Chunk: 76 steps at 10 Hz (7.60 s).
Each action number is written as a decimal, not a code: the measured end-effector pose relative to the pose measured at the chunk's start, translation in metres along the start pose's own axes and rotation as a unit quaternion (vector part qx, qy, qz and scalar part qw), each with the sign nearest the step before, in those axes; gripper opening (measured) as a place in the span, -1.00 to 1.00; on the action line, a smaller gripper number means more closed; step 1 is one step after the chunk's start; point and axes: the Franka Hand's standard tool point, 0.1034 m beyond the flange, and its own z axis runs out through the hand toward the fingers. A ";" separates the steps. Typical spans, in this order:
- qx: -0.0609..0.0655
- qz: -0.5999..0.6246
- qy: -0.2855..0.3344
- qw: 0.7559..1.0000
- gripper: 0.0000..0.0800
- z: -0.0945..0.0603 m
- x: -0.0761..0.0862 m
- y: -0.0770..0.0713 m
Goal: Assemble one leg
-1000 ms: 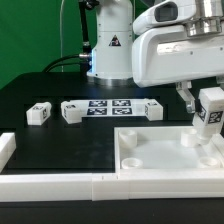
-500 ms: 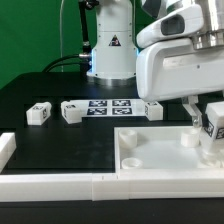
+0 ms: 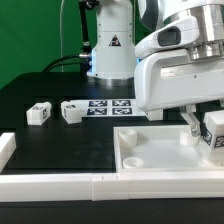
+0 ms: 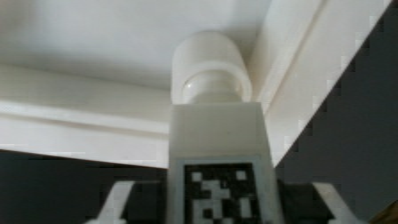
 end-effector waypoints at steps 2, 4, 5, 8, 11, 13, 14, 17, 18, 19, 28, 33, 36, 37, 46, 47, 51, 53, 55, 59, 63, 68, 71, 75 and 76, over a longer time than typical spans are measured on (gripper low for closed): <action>-0.007 0.000 0.042 0.999 -0.27 -0.001 -0.005 -0.001; -0.008 -0.001 0.048 0.999 -0.27 -0.001 -0.009 -0.001; -0.008 -0.001 0.048 0.999 -0.09 -0.001 -0.009 -0.001; -0.008 -0.001 0.048 0.999 0.57 -0.001 -0.010 -0.001; -0.008 -0.001 0.048 0.999 0.62 -0.001 -0.010 -0.001; -0.008 -0.001 0.048 0.999 0.62 -0.001 -0.010 -0.001; -0.008 0.000 0.049 0.999 0.62 -0.002 -0.009 -0.002; -0.005 -0.003 0.025 1.000 0.62 -0.011 -0.006 -0.005; -0.001 -0.003 0.007 1.000 0.62 -0.009 -0.010 -0.007; 0.007 -0.004 -0.039 0.999 0.62 -0.010 -0.012 -0.010; 0.052 0.009 -0.299 0.953 0.62 -0.009 0.001 -0.011; 0.052 0.009 -0.299 0.953 -0.20 -0.009 0.000 -0.011; 0.050 0.018 -0.299 0.953 -0.20 -0.009 0.000 -0.011; 0.048 0.026 -0.300 0.952 -0.20 -0.009 0.000 -0.011; -0.057 0.387 -0.298 0.871 -0.02 -0.009 0.003 -0.013; -0.057 0.388 -0.298 0.870 0.32 -0.009 0.003 -0.014; 0.009 0.179 -0.299 0.937 0.61 -0.009 0.005 -0.018; 0.050 0.039 -0.281 0.958 0.62 -0.011 0.011 -0.019; 0.079 -0.076 -0.257 0.960 0.62 -0.009 0.017 -0.015; 0.096 -0.152 -0.246 0.953 0.62 -0.007 0.016 -0.010; 0.097 -0.152 -0.246 0.952 0.62 -0.006 0.015 -0.010; 0.097 -0.166 -0.238 0.952 0.30 -0.002 0.012 -0.004; 0.097 -0.166 -0.238 0.952 -0.26 -0.002 0.011 -0.003; 0.088 -0.130 -0.241 0.958 -0.26 -0.002 0.011 -0.003; 0.073 -0.075 -0.245 0.964 -0.26 -0.002 0.012 -0.003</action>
Offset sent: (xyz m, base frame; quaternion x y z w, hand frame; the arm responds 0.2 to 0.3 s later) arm 0.0000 0.0000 0.0000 0.0000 0.0000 0.0000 1.0000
